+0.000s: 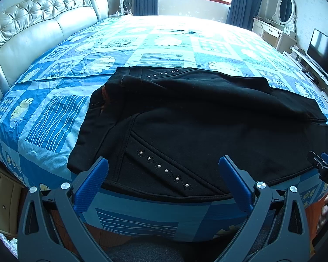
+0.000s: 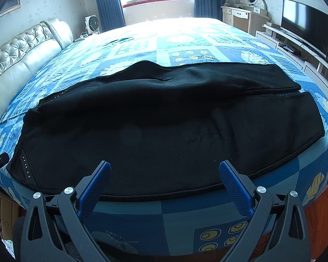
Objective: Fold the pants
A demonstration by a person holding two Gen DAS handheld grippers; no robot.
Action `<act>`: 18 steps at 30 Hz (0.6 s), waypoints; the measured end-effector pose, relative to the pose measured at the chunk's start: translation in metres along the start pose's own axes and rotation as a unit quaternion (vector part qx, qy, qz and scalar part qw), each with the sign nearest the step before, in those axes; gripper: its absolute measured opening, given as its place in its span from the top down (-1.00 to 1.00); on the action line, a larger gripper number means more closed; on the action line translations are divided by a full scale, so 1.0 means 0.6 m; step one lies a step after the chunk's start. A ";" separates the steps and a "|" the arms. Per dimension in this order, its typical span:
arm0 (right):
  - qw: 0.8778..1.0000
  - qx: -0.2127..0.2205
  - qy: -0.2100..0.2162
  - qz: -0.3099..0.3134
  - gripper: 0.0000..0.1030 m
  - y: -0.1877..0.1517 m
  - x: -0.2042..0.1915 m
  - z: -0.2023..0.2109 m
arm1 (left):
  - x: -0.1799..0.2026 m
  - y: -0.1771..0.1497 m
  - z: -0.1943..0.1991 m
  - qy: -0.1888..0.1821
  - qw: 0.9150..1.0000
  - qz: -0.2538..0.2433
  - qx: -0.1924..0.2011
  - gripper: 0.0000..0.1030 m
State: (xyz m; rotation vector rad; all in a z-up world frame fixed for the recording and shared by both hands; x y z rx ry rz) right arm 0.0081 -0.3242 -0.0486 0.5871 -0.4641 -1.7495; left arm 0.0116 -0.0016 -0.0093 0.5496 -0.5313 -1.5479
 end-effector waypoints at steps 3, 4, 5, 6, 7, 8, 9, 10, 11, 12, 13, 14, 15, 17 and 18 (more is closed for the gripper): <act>1.000 0.000 0.005 -0.001 -0.91 0.001 0.000 0.001 | 0.000 0.000 0.001 -0.002 1.000 0.001 0.004 -0.96; 1.000 0.001 0.008 -0.002 -0.91 0.003 0.000 0.003 | 0.001 0.000 0.001 -0.002 1.000 0.002 0.006 -0.96; 1.000 0.005 0.007 -0.003 -0.91 0.004 0.001 0.008 | 0.001 0.000 0.002 -0.003 1.000 0.003 0.009 -0.96; 1.000 0.018 0.005 -0.005 -0.91 0.007 0.002 0.018 | 0.001 0.001 0.002 -0.004 1.000 0.003 0.009 -0.96; 0.999 0.043 0.008 -0.010 -0.91 0.012 0.004 0.035 | 0.000 0.001 0.003 -0.006 1.000 0.005 0.013 -0.96; 0.997 0.078 0.017 -0.018 -0.91 0.019 0.007 0.060 | 0.000 0.001 0.004 -0.006 1.000 0.006 0.013 -0.96; 0.993 0.114 0.031 -0.026 -0.92 0.025 0.012 0.085 | -0.001 0.001 0.004 -0.006 1.000 0.007 0.012 -0.96; 0.987 0.149 0.045 -0.034 -0.92 0.032 0.019 0.110 | -0.002 0.000 0.005 -0.007 1.000 0.008 0.009 -0.96; 0.982 0.174 0.053 -0.041 -0.92 0.040 0.027 0.130 | -0.004 -0.001 0.004 -0.010 1.000 0.009 0.004 -0.96; 0.979 0.188 0.057 -0.044 -0.92 0.047 0.037 0.144 | -0.004 -0.002 0.002 -0.006 1.000 0.006 -0.007 -0.96; 0.979 0.187 0.063 -0.048 -0.92 0.056 0.050 0.153 | -0.005 -0.004 0.002 -0.003 1.000 0.003 -0.015 -0.96; 0.981 0.174 0.075 -0.048 -0.92 0.065 0.067 0.155 | -0.005 -0.005 0.003 -0.001 1.000 0.000 -0.014 -0.96; 0.983 0.152 0.090 -0.048 -0.92 0.075 0.089 0.152 | -0.004 -0.005 0.004 0.000 1.000 -0.003 -0.013 -0.96; 0.982 0.121 0.117 -0.092 -0.91 0.085 0.162 0.144 | -0.004 -0.006 0.006 -0.003 1.000 -0.007 -0.013 -0.96; 0.974 0.114 0.134 -0.141 -0.91 0.084 0.216 0.140 | -0.005 -0.006 0.006 -0.007 1.000 -0.006 -0.015 -0.96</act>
Point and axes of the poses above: each gripper's, at about its wrist camera, not at the fingertips, and z roughly against the way its jaws point, x to its right, y to its top, the point moved 2 cm from there along -z, roughly the way its jaws point, and after that the axes turned 4 degrees about -z, right-handed, at the moved point
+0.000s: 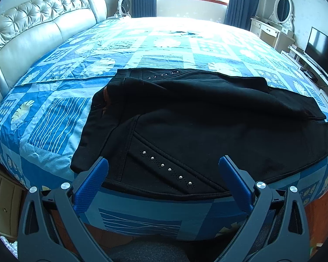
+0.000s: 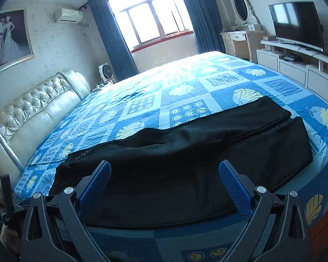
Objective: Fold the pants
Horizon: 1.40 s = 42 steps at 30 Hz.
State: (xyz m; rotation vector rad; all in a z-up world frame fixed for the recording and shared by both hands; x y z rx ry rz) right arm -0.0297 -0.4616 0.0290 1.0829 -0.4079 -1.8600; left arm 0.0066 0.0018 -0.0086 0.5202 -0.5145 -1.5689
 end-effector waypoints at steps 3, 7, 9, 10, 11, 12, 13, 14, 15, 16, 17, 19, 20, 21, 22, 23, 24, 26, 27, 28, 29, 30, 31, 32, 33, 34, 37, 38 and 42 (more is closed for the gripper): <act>0.981 0.011 0.026 -0.191 -0.92 0.025 0.174 0.028 | -0.003 0.001 -0.001 -0.006 1.000 0.007 -0.004 -0.96; 0.930 0.028 0.049 -0.364 -0.92 0.017 0.344 0.031 | -0.011 0.008 -0.007 -0.002 1.000 0.015 -0.009 -0.96; 0.918 0.022 0.050 -0.392 -0.91 0.013 0.380 0.013 | -0.014 0.012 -0.014 0.014 1.000 0.009 -0.008 -0.96; 0.913 0.019 0.048 -0.404 -0.91 0.010 0.391 0.003 | -0.015 0.012 -0.019 0.022 1.000 0.007 -0.010 -0.96; 0.907 0.022 0.054 -0.416 -0.91 0.010 0.399 -0.007 | -0.018 0.013 -0.024 0.028 0.999 0.007 -0.014 -0.96; 0.901 0.024 0.067 -0.428 -0.91 0.009 0.405 -0.018 | -0.020 0.013 -0.028 0.033 0.999 0.008 -0.018 -0.96; 0.894 0.023 0.078 -0.440 -0.91 0.009 0.410 -0.030 | -0.024 0.013 -0.031 0.037 0.999 0.010 -0.022 -0.96; 0.887 0.019 0.086 -0.453 -0.91 0.008 0.414 -0.044 | -0.028 0.012 -0.035 0.039 0.999 0.014 -0.026 -0.96; 0.879 0.015 0.091 -0.467 -0.91 0.006 0.416 -0.057 | -0.033 0.012 -0.037 0.042 0.999 0.017 -0.027 -0.96; 0.872 0.015 0.093 -0.481 -0.90 0.005 0.419 -0.068 | -0.036 0.012 -0.039 0.048 0.998 0.017 -0.033 -0.96; 0.864 0.023 0.094 -0.494 -0.89 0.004 0.422 -0.074 | -0.038 0.011 -0.041 0.052 0.998 0.018 -0.033 -0.96; 0.860 0.051 0.097 -0.499 -0.69 0.013 0.428 -0.078 | -0.042 0.011 -0.043 0.055 0.998 0.022 -0.036 -0.96; 0.861 0.055 0.091 -0.498 -0.43 0.019 0.431 -0.081 | -0.043 0.010 -0.044 0.057 0.997 0.023 -0.038 -0.96; 0.859 0.053 0.091 -0.502 0.13 0.022 0.434 -0.086 | -0.043 0.009 -0.045 0.056 0.997 0.024 -0.042 -0.96; 0.854 0.048 0.094 -0.510 0.49 0.025 0.440 -0.096 | -0.043 0.008 -0.046 0.057 0.997 0.022 -0.044 -0.96; 0.849 0.044 0.089 -0.519 0.62 0.023 0.445 -0.101 | -0.044 0.008 -0.048 0.054 0.997 0.024 -0.042 -0.96; 0.845 0.047 0.079 -0.526 0.70 0.022 0.454 -0.097 | -0.044 0.007 -0.049 0.053 0.997 0.025 -0.041 -0.96; 0.843 0.072 0.064 -0.528 0.70 0.024 0.466 -0.078 | -0.045 0.005 -0.050 0.051 0.998 0.027 -0.038 -0.96; 0.846 0.086 0.055 -0.524 0.70 0.030 0.468 -0.068 | -0.045 0.004 -0.050 0.047 0.998 0.028 -0.039 -0.96; 0.851 0.094 0.045 -0.515 0.71 0.035 0.468 -0.060 | -0.045 0.004 -0.050 0.042 0.998 0.031 -0.039 -0.96; 0.857 0.096 0.033 -0.505 0.76 0.040 0.469 -0.054 | -0.044 0.004 -0.050 0.038 0.998 0.031 -0.038 -0.96; 0.863 0.091 0.022 -0.496 0.87 0.042 0.474 -0.050 | -0.043 0.003 -0.049 0.034 0.998 0.031 -0.039 -0.96; 0.867 0.088 0.014 -0.491 0.88 0.048 0.476 -0.048 | -0.042 0.003 -0.050 0.032 0.998 0.030 -0.039 -0.96; 0.869 0.087 0.008 -0.487 0.88 0.050 0.472 -0.044 | -0.041 0.002 -0.051 0.030 0.998 0.028 -0.038 -0.96; 0.874 0.087 0.006 -0.479 0.88 0.054 0.463 -0.039 | -0.039 0.001 -0.051 0.029 0.999 0.025 -0.038 -0.96; 0.882 0.088 0.003 -0.464 0.88 0.061 0.451 -0.034 | -0.038 0.000 -0.051 0.029 0.999 0.024 -0.037 -0.96; 0.913 0.083 -0.008 -0.399 0.89 0.087 0.390 -0.027 | -0.041 -0.002 -0.050 0.024 0.999 0.028 -0.036 -0.96; 0.924 0.079 -0.008 -0.374 0.89 0.098 0.365 -0.029 | -0.042 -0.002 -0.050 0.022 0.999 0.029 -0.036 -0.96; 0.964 0.056 -0.020 -0.260 0.89 0.117 0.252 -0.034 | -0.047 -0.001 -0.047 0.023 0.999 0.025 -0.031 -0.96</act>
Point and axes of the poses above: each gripper's, at about its wrist camera, not at the fingertips, and z roughly against the way its jaws point, x to its right, y to its top, the point moved 2 cm from there along -z, roughly the way its jaws point, and after that the axes turned 4 degrees about -z, right-handed, at the moved point
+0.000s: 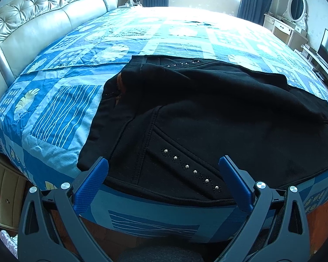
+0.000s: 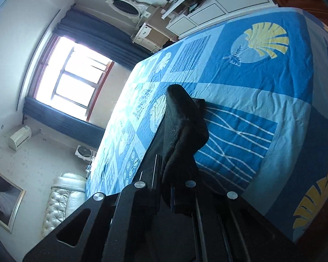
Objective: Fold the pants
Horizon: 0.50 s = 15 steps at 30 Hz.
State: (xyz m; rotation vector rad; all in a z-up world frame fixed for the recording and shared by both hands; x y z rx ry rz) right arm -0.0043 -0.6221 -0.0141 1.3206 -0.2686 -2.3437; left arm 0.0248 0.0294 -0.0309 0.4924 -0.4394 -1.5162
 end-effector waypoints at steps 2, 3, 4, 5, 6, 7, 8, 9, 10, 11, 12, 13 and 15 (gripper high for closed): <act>0.999 -0.003 -0.009 0.048 0.89 -0.017 -0.039 -0.003 | -0.006 0.003 0.000 0.004 1.000 -0.002 0.003 -0.96; 0.999 0.000 -0.009 0.053 0.89 -0.018 -0.045 -0.003 | -0.011 0.005 -0.001 0.006 1.000 0.000 0.004 -0.96; 0.999 0.001 -0.012 0.052 0.89 -0.013 -0.046 -0.005 | -0.019 0.007 -0.003 0.007 1.000 0.004 0.002 -0.96; 0.999 0.005 -0.019 0.049 0.89 -0.006 -0.040 -0.005 | -0.028 0.009 -0.004 0.006 1.000 0.011 0.001 -0.96; 0.998 0.012 -0.032 0.047 0.89 0.000 -0.027 -0.004 | -0.038 0.011 -0.004 0.003 1.000 0.019 0.000 -0.96; 0.998 0.021 -0.049 0.045 0.89 0.004 -0.009 0.000 | -0.047 0.012 -0.005 0.001 1.000 0.025 -0.001 -0.96; 0.996 0.028 -0.068 0.047 0.89 0.016 0.007 -0.002 | -0.057 0.013 -0.005 0.000 1.000 0.030 -0.001 -0.96; 0.994 0.034 -0.092 0.050 0.89 0.032 0.025 -0.003 | -0.065 0.014 -0.007 0.001 1.000 0.031 0.001 -0.96; 0.991 0.042 -0.120 0.051 0.89 0.048 0.046 -0.003 | -0.072 0.016 -0.009 0.004 1.000 0.031 0.001 -0.96; 0.988 0.047 -0.142 0.046 0.89 0.063 0.068 -0.001 | -0.079 0.018 -0.012 0.007 1.000 0.028 0.001 -0.96; 0.986 0.044 -0.155 0.032 0.89 0.076 0.093 -0.001 | -0.085 0.020 -0.016 0.009 1.000 0.024 0.002 -0.96; 0.986 0.033 -0.162 0.013 0.86 0.086 0.119 -0.003 | -0.090 0.022 -0.022 0.012 1.000 0.019 0.002 -0.96; 0.983 0.019 -0.184 -0.022 0.71 0.095 0.163 -0.004 | -0.102 0.030 -0.036 0.013 1.000 0.014 0.001 -0.96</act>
Point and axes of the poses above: each gripper's, at about its wrist camera, not at the fingertips, and z roughly against the way its jaws point, x to its right, y to its top, the point moved 2 cm from there along -z, roughly the way its jaws point, and after that the axes turned 4 degrees about -z, right-handed, at the moved point
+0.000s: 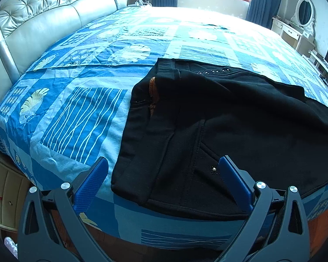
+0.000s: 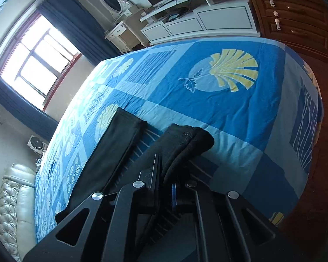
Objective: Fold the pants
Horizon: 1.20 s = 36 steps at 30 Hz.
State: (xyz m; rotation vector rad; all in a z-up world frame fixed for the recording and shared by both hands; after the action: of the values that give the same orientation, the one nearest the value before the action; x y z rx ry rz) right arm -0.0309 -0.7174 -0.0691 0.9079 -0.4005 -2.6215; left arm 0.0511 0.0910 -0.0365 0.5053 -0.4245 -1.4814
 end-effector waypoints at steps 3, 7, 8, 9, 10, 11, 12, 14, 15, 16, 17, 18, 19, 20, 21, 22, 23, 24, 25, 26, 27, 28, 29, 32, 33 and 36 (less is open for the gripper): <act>0.999 0.028 -0.038 -0.015 0.03 0.019 0.035 0.010 | -0.026 0.021 -0.028 -0.015 1.000 0.008 -0.011 -0.96; 0.994 0.072 -0.079 -0.011 -0.20 0.041 0.037 0.029 | -0.072 0.068 -0.067 -0.069 0.996 0.044 -0.020 -0.96; 0.995 0.068 -0.072 0.013 -0.20 0.040 0.016 0.027 | -0.083 0.085 -0.077 -0.075 0.996 0.050 -0.021 -0.96; 0.995 0.062 -0.064 0.045 -0.20 0.037 -0.013 0.022 | -0.092 0.105 -0.087 -0.083 0.995 0.052 -0.022 -0.96; 0.994 0.056 -0.055 0.081 -0.20 0.031 -0.048 0.015 | -0.099 0.126 -0.096 -0.092 0.994 0.048 -0.023 -0.96; 0.991 0.050 -0.044 0.117 -0.20 0.021 -0.085 0.007 | -0.104 0.149 -0.108 -0.103 0.993 0.042 -0.024 -0.96; 0.987 0.042 -0.030 0.150 -0.20 0.005 -0.124 0.000 | -0.110 0.172 -0.121 -0.115 0.992 0.038 -0.025 -0.96; 0.978 0.016 0.009 0.208 -0.20 -0.034 -0.201 -0.021 | -0.121 0.213 -0.151 -0.146 0.988 0.036 -0.033 -0.96; 0.972 0.000 0.028 0.234 -0.22 -0.056 -0.238 -0.033 | -0.127 0.232 -0.168 -0.161 0.986 0.035 -0.039 -0.96; 0.964 -0.016 0.046 0.260 -0.24 -0.080 -0.275 -0.047 | -0.130 0.247 -0.184 -0.169 0.984 0.033 -0.043 -0.96; 0.955 -0.034 0.066 0.286 -0.24 -0.105 -0.311 -0.061 | -0.133 0.262 -0.204 -0.179 0.982 0.032 -0.049 -0.96; 0.944 -0.054 0.087 0.312 -0.24 -0.132 -0.345 -0.074 | -0.134 0.274 -0.224 -0.185 0.981 0.028 -0.059 -0.96; 0.931 -0.076 0.108 0.339 -0.25 -0.159 -0.378 -0.088 | -0.135 0.285 -0.243 -0.188 0.980 0.025 -0.066 -0.96; 0.917 -0.096 0.127 0.366 -0.25 -0.187 -0.409 -0.100 | -0.134 0.292 -0.260 -0.189 0.979 0.021 -0.072 -0.96; 0.901 -0.116 0.146 0.391 -0.25 -0.212 -0.437 -0.111 | -0.134 0.299 -0.276 -0.189 0.979 0.016 -0.079 -0.96; 0.885 -0.134 0.162 0.415 -0.25 -0.236 -0.464 -0.121 | -0.134 0.305 -0.291 -0.188 0.978 0.014 -0.084 -0.96; 0.870 -0.149 0.172 0.437 -0.25 -0.259 -0.489 -0.133 | -0.134 0.311 -0.304 -0.192 0.978 0.010 -0.086 -0.95; 0.856 -0.166 0.179 0.457 -0.26 -0.279 -0.511 -0.145 | -0.134 0.315 -0.315 -0.199 0.976 0.008 -0.087 -0.92; 0.842 -0.182 0.183 0.474 -0.27 -0.298 -0.531 -0.158 | -0.132 0.318 -0.325 -0.209 0.974 0.005 -0.091 -0.89; 0.831 -0.191 0.183 0.490 -0.27 -0.315 -0.548 -0.171 | -0.127 0.319 -0.333 -0.215 0.972 0.000 -0.095 -0.79; 0.821 -0.197 0.181 0.503 -0.28 -0.331 -0.564 -0.182 | -0.121 0.319 -0.336 -0.214 0.972 -0.013 -0.094 -0.76; 0.812 -0.208 0.183 0.513 -0.28 -0.345 -0.575 -0.193 | -0.113 0.320 -0.335 -0.215 0.972 -0.029 -0.088 -0.72; 0.803 -0.219 0.184 0.522 -0.28 -0.359 -0.588 -0.203 | -0.104 0.320 -0.331 -0.228 0.969 -0.043 -0.085 -0.58; 0.777 -0.237 0.180 0.555 -0.28 -0.397 -0.620 -0.224 | -0.081 0.320 -0.325 -0.275 0.955 -0.066 -0.091 -0.32; 0.768 -0.243 0.177 0.566 -0.30 -0.408 -0.628 -0.231 | -0.074 0.318 -0.323 -0.280 0.952 -0.077 -0.092 -0.27; 0.742 -0.249 0.164 0.600 -0.31 -0.433 -0.644 -0.245 | -0.063 0.316 -0.332 -0.245 0.959 -0.110 -0.093 0.09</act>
State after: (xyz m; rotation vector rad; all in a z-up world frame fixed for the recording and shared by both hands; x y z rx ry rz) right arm 0.2911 -0.3502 -0.0668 0.5643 -0.0834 -1.2218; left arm 0.3176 0.1448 -0.0932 0.0268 -0.6224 -1.8462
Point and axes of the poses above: each gripper's, at about its wrist camera, not at the fingertips, and z roughly against the way its jaws point, x to its right, y to its top, the point moved 2 cm from there along -z, roughly the way its jaws point, and after that the axes turned 4 degrees about -z, right-handed, at the moved point
